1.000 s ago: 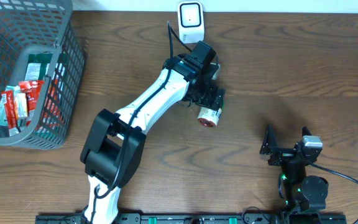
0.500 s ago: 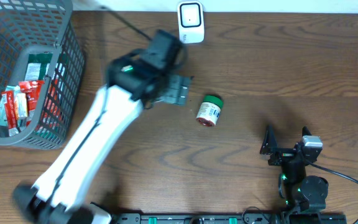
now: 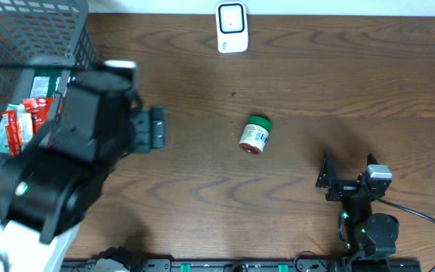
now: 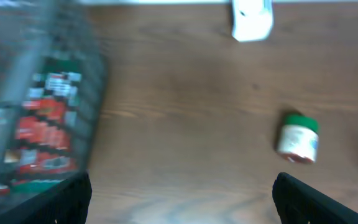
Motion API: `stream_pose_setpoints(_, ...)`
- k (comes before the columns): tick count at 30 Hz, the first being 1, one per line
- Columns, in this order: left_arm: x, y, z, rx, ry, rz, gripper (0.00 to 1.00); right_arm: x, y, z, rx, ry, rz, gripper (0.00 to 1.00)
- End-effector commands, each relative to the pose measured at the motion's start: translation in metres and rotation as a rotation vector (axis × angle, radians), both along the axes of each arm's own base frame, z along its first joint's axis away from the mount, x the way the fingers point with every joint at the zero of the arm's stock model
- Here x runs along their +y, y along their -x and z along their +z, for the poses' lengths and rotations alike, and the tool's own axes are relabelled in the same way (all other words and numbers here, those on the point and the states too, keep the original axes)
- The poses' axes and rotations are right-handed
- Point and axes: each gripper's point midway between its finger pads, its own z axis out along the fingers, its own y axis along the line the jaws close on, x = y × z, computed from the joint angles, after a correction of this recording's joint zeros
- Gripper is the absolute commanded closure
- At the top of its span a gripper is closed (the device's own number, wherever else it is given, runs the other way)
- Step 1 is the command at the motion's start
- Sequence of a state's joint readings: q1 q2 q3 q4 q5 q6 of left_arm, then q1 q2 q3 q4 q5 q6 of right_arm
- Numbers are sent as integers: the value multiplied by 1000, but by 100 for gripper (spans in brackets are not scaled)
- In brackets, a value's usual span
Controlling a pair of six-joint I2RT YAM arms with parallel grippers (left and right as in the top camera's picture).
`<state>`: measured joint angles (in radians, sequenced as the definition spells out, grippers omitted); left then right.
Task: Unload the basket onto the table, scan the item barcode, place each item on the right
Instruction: 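Set the jar down on the table and open the left gripper, then move the left gripper back over the basket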
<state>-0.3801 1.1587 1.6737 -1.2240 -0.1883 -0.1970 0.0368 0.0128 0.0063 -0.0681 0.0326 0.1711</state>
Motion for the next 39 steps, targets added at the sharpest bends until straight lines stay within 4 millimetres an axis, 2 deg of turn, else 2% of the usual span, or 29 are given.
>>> stream_pose_setpoints(1, 42, 3, 21, -94, -53, 203, 7, -2, 0, 0, 0, 11, -5, 1)
stream_pose_setpoints(4, 59, 4, 24, -107, -60, 275, 7, -2, 0, -1, 1, 11, -5, 1)
stream_pose_setpoints(8, 79, 4, 18, -77, -74, 354, 7, -2, 0, 0, 0, 11, -5, 1)
stream_pose_setpoints(17, 115, 2, -17, 97, -120, 503, 7, -2, 0, 0, 0, 11, -5, 1)
stream_pose_setpoints(28, 111, -11, -42, 209, -121, 488, 7, -2, 0, -1, 1, 11, -5, 1)
stream_pose_setpoints(39, 111, -13, -45, 221, -124, 487, 7, -2, 0, 0, 0, 11, -5, 1)
